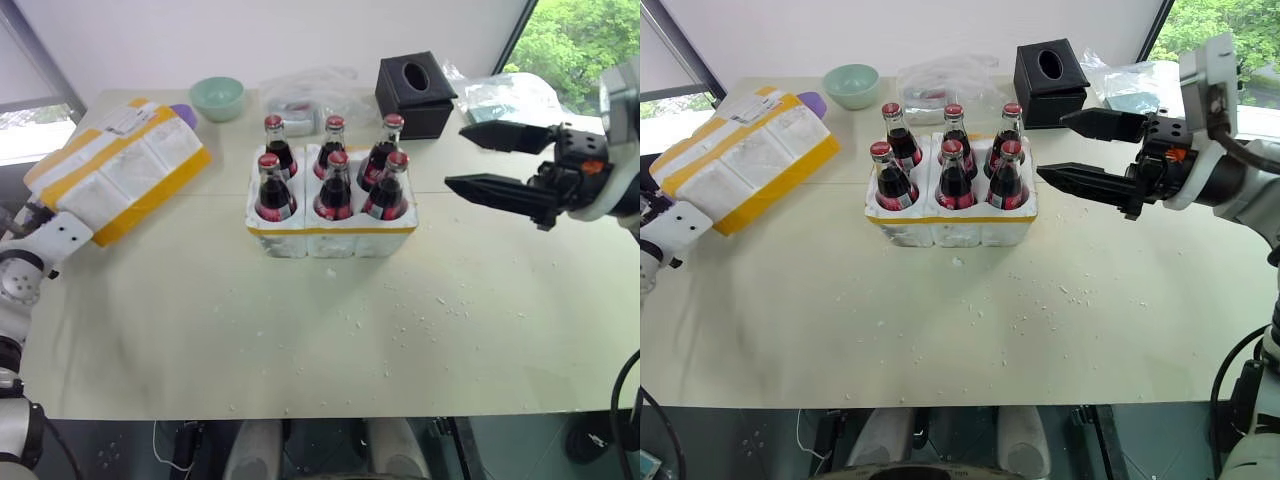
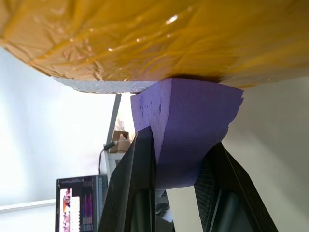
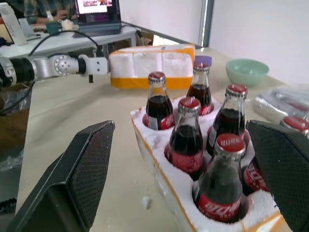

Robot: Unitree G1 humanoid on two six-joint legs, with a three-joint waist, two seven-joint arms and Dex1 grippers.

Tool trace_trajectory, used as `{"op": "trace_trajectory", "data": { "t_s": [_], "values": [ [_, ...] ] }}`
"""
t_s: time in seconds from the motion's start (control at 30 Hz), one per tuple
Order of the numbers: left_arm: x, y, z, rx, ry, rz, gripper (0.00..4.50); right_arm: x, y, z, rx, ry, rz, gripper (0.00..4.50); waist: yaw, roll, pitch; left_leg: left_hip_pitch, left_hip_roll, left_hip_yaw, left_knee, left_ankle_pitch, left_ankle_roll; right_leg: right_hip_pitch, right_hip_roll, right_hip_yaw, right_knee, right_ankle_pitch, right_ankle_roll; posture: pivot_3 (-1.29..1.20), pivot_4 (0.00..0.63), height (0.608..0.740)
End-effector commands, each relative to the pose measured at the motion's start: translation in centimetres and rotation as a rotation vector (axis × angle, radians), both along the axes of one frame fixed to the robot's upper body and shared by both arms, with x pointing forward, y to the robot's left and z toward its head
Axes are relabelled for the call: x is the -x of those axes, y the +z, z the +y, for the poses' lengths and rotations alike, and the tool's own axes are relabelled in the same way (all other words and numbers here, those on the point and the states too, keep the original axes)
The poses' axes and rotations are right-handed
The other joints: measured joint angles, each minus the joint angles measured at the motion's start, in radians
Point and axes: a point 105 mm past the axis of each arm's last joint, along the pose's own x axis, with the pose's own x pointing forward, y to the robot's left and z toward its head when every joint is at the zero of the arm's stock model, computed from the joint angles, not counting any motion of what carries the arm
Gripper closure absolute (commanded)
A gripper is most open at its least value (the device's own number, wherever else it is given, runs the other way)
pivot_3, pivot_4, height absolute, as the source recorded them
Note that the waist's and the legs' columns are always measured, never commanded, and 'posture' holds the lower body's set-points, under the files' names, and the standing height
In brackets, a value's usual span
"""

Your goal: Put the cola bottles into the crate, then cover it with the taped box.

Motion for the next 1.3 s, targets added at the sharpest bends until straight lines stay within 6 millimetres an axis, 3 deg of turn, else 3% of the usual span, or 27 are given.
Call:
{"op": "trace_trajectory", "data": {
  "t_s": [0.03, 0.3, 0.43, 0.6, 0.73, 0.87, 1.0, 1.3],
  "values": [
    [-0.4, 4.2, 0.2, -0.023, -0.012, -0.092, 3.65, 0.9, 1.2, -0.6, -0.002, -0.002, -0.062, 0.00, 0.001, -0.001, 0.000, 0.000, 0.000, 0.000, 0.000, 0.000, 0.000, 0.000, 0.000, 0.000, 0.000, 0.000, 0.000, 0.00, 0.150, 0.737],
    [-2.2, 12.6, -2.9, -0.090, -0.135, -0.256, 3.65, 0.2, 0.1, -1.2, 0.014, -0.065, -0.069, 0.00, 0.000, -0.002, -0.001, -0.001, 0.000, 0.000, 0.001, 0.000, 0.000, 0.000, 0.000, 0.000, 0.000, 0.000, 0.000, 0.00, 0.150, 0.737],
    [-2.9, 16.5, -6.5, -0.109, -0.260, -0.333, 3.65, 0.0, -0.2, -1.9, 0.026, -0.093, -0.060, 0.00, -0.001, -0.002, -0.001, -0.001, 0.000, 0.000, 0.001, 0.000, 0.000, 0.000, 0.000, 0.000, 0.000, 0.000, 0.000, 0.00, 0.150, 0.737],
    [-3.2, 19.9, -13.4, -0.167, -0.490, -0.376, 3.65, -0.4, -0.4, -2.6, 0.019, -0.125, -0.056, 0.00, -0.001, -0.002, -0.001, -0.002, 0.000, 0.000, 0.002, 0.000, 0.000, 0.000, 0.001, 0.000, 0.000, 0.000, 0.000, 0.00, 0.150, 0.737],
    [-3.0, 20.8, -16.9, -0.187, -0.585, -0.373, 3.65, -0.4, -0.8, -2.8, 0.019, -0.136, -0.052, 0.00, -0.002, -0.002, -0.001, -0.002, 0.000, 0.000, 0.003, 0.000, 0.000, 0.000, 0.001, 0.000, 0.001, 0.000, 0.000, 0.00, 0.150, 0.737],
    [-2.5, 21.3, -19.0, -0.200, -0.632, -0.372, 3.65, -0.4, -1.0, -2.9, 0.018, -0.143, -0.052, 0.00, -0.009, -0.002, -0.001, -0.002, 0.000, 0.000, 0.005, 0.000, 0.000, 0.000, 0.001, 0.000, 0.004, 0.000, 0.000, 0.00, 0.150, 0.737],
    [-1.8, 20.3, -21.8, -0.278, -0.712, -0.301, 3.65, -0.5, -1.1, -3.0, 0.016, -0.150, -0.055, 0.00, -0.005, -0.002, -0.001, -0.003, 0.000, -0.002, 0.009, 0.000, 0.000, 0.000, 0.002, 0.000, 0.007, 0.000, 0.000, 0.00, 0.150, 0.737],
    [-1.4, 18.2, -24.0, -0.349, -0.777, -0.232, 3.65, -0.8, -1.3, -2.9, 0.003, -0.155, -0.062, 0.00, -0.005, -0.002, -0.001, -0.005, 0.000, -0.003, 0.013, 0.000, 0.000, 0.000, 0.002, 0.000, 0.007, 0.000, 0.000, 0.00, 0.150, 0.737]
  ]
}}
